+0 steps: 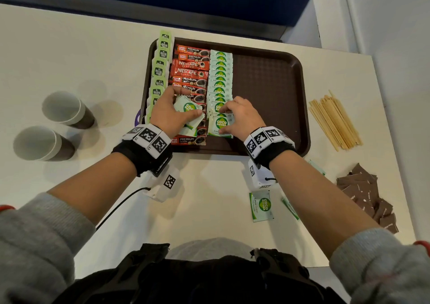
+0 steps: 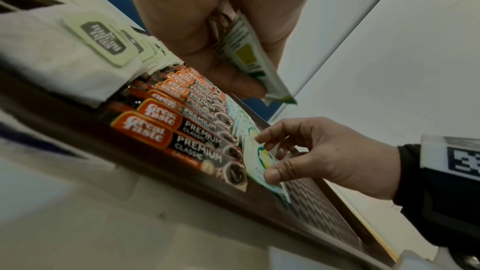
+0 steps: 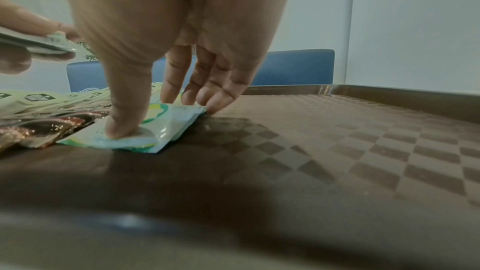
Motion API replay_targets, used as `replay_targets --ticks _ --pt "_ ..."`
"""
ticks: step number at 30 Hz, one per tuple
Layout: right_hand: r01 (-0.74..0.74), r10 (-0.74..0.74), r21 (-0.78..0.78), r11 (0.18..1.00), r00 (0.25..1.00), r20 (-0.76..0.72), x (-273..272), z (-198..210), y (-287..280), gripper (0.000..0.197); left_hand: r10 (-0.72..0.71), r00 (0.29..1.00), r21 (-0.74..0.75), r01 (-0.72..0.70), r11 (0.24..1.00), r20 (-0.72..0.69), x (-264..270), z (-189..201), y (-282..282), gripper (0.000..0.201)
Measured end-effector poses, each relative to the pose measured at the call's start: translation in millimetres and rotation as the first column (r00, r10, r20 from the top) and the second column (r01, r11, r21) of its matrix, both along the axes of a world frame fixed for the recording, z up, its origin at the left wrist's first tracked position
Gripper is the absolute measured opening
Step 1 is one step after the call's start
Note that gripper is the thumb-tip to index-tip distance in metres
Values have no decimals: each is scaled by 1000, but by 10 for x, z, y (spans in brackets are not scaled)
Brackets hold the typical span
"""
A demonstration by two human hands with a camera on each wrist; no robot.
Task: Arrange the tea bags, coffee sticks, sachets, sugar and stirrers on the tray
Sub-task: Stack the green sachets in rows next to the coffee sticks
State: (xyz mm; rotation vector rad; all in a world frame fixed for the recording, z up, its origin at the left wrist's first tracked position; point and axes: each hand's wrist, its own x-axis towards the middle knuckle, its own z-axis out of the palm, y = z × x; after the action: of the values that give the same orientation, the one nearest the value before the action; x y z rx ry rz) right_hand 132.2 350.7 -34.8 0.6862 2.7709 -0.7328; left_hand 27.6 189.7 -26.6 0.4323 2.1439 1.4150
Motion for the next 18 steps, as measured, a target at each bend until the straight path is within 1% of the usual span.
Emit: replay_targets --ticks 6,12,18 --pt "25 -26 -28 999 999 -41 3 -23 -12 54 2 1000 -8 -2 1000 0 3 -5 1 44" --pt "29 -30 -24 999 999 -45 37 -47 -7 43 0 1000 -20 0 1000 2 6 -8 -1 45" --pt "48 -50 -40 998 997 -52 64 -61 -17 45 -5 1000 -29 5 1000 -5 8 1 -14 44"
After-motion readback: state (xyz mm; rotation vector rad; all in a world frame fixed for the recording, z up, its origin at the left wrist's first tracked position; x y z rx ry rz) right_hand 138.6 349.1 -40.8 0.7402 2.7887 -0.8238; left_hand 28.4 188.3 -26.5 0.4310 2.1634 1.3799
